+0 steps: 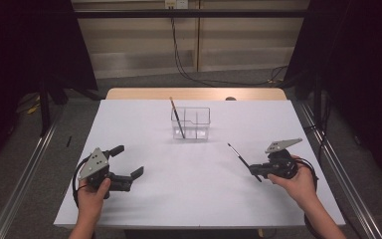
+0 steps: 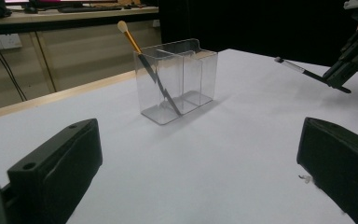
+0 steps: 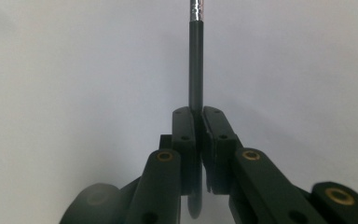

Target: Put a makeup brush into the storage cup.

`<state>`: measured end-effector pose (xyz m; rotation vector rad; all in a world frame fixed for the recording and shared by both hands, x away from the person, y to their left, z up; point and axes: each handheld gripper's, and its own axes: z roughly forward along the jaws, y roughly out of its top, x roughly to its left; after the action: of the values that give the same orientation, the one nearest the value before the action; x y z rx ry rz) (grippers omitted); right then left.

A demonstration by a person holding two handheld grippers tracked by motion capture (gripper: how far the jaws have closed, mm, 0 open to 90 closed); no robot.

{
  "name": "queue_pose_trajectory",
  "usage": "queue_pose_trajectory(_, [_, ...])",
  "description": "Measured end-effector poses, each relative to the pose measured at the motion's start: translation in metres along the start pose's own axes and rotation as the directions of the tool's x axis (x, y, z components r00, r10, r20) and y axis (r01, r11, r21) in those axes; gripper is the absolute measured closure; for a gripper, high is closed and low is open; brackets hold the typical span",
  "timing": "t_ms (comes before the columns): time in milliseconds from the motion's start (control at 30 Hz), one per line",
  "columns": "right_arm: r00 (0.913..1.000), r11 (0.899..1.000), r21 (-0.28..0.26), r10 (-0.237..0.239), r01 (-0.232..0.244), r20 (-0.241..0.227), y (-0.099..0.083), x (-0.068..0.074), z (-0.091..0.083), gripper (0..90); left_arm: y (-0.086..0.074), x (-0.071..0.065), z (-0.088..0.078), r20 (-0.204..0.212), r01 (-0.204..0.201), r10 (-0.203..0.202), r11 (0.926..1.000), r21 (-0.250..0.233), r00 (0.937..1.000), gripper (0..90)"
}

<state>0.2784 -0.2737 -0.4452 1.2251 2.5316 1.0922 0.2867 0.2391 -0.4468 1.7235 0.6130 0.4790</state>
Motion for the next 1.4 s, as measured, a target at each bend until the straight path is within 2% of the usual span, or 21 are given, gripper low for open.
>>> queue_pose_trajectory(167, [0.9995,0.995,-0.101,0.02,-0.022,-0.026,0.002,0.002,-0.001,84.3,0.0,0.0,0.0,0.001,0.003,-0.003,1.0,-0.004,1.0,0.0])
queue_pose_trajectory(333, [0.9995,0.986,-0.165,0.018,-0.022,-0.025,0.004,0.003,-0.002,84.4,0.0,0.0,0.0,-0.003,0.002,-0.002,1.0,-0.004,1.0,0.0])
queue_pose_trajectory(467, [0.9982,0.976,-0.212,0.034,-0.044,-0.05,0.003,0.004,-0.001,84.3,0.0,0.0,0.0,-0.003,0.001,-0.001,1.0,-0.003,1.0,0.0])
queue_pose_trajectory(567, [0.9972,0.965,-0.258,0.036,-0.051,-0.065,0.003,0.005,-0.001,84.3,0.0,-0.001,0.0,-0.002,0.005,-0.005,1.0,-0.006,1.0,0.0])
queue_pose_trajectory(700, [0.9961,0.943,-0.33,0.028,-0.054,-0.084,0.003,0.006,-0.002,84.3,0.0,-0.001,0.001,-0.002,0.003,-0.003,1.0,-0.004,1.0,0.0])
queue_pose_trajectory(867, [0.9963,0.923,-0.383,0.015,-0.046,-0.084,0.003,0.007,-0.001,84.3,0.0,-0.001,0.001,0.0,0.008,-0.008,1.0,-0.006,1.0,0.0])
queue_pose_trajectory(1033, [0.995,0.914,-0.404,-0.006,-0.035,-0.1,0.005,0.01,0.0,84.4,-0.001,-0.001,0.003,0.008,0.014,-0.014,0.9999,-0.004,0.9999,0.0])
queue_pose_trajectory(1200, [0.9931,0.901,-0.432,-0.015,-0.037,-0.117,0.008,0.013,0.002,84.3,-0.001,-0.001,0.003,0.008,0.02,-0.02,0.9998,-0.005,0.9998,0.0])
queue_pose_trajectory(1300, [0.9922,0.89,-0.455,-0.031,-0.027,-0.12,0.009,0.015,0.003,84.3,-0.001,-0.002,0.004,0.008,0.025,-0.025,0.9997,-0.008,0.9997,0.0])
queue_pose_trajectory(1400, [0.9903,0.878,-0.478,-0.031,-0.038,-0.136,0.011,0.015,0.004,84.3,-0.001,-0.002,0.004,0.01,0.025,-0.025,0.9997,-0.008,0.9996,0.0])
